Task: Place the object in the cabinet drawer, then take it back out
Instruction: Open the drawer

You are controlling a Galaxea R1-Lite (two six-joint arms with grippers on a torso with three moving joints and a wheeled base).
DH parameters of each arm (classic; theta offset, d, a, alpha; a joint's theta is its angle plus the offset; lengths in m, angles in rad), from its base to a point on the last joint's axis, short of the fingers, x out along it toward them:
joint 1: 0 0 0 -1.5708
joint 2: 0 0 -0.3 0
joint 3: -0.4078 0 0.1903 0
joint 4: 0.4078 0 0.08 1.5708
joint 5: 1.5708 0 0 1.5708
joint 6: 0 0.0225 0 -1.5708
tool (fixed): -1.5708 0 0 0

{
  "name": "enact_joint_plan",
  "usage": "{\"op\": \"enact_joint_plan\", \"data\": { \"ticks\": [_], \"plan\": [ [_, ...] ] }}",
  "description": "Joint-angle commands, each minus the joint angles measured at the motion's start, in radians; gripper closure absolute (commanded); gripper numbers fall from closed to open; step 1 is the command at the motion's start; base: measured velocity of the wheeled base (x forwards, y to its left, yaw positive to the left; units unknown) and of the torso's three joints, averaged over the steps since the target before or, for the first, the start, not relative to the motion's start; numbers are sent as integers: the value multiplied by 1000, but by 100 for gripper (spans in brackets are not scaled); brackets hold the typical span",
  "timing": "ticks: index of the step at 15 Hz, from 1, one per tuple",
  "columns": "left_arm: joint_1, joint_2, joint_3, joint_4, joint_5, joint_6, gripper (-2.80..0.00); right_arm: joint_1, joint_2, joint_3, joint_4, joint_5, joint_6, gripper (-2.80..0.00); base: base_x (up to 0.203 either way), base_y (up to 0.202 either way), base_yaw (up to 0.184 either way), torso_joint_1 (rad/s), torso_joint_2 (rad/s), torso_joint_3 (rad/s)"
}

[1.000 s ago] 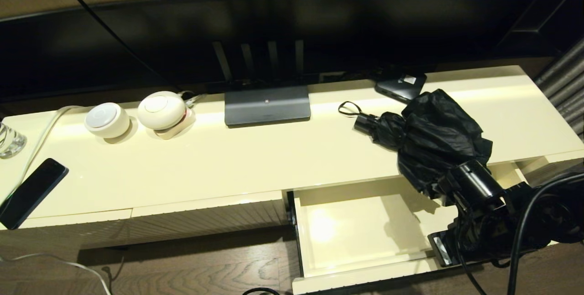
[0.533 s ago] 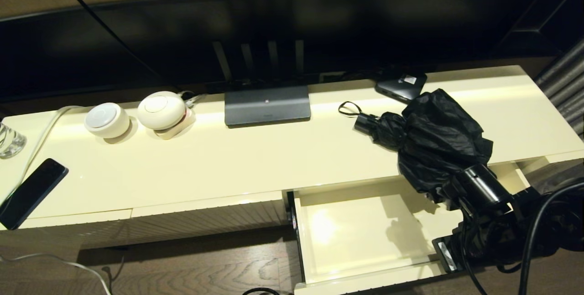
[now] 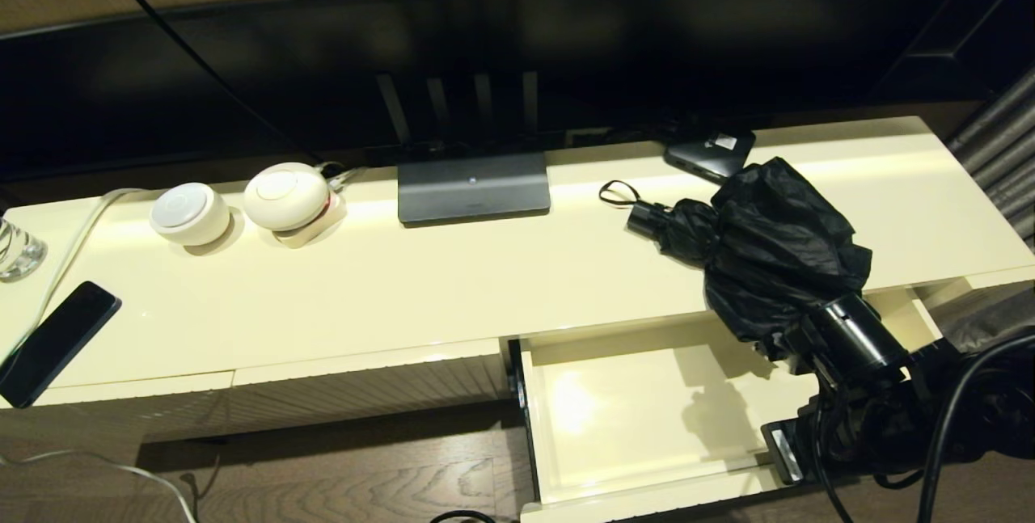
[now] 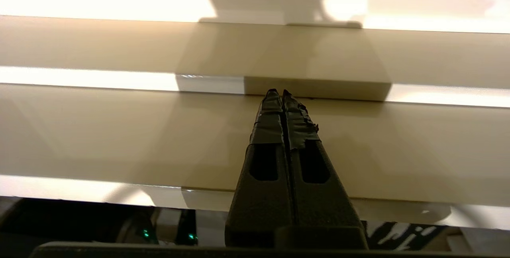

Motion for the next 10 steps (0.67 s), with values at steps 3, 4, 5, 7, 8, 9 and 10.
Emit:
{"op": "enact_joint_plan", "data": {
  "ticks": [3, 4, 5, 7, 8, 9, 10],
  "plan": [
    [0, 1, 3, 0, 0, 0, 0, 23, 1, -13, 37, 3, 13, 0, 0, 0, 0, 0, 0, 0],
    [0, 1, 3, -1, 0, 0, 0, 27, 2, -13, 39, 2, 13, 0, 0, 0, 0, 0, 0, 0],
    [0, 1, 3, -1, 0, 0, 0, 35, 3, -14, 41, 1, 13, 0, 0, 0, 0, 0, 0, 0],
    [0, 1, 3, -1, 0, 0, 0, 48, 3, -20, 60, 1, 15, 0, 0, 0, 0, 0, 0, 0],
    [0, 1, 3, -1, 0, 0, 0, 52, 3, -24, 73, 1, 15, 0, 0, 0, 0, 0, 0, 0],
    [0, 1, 3, -1, 0, 0, 0, 55, 3, -26, 79, 1, 15, 0, 0, 0, 0, 0, 0, 0],
    [0, 1, 3, -1, 0, 0, 0, 59, 2, -26, 108, 2, 15, 0, 0, 0, 0, 0, 0, 0]
  ]
}}
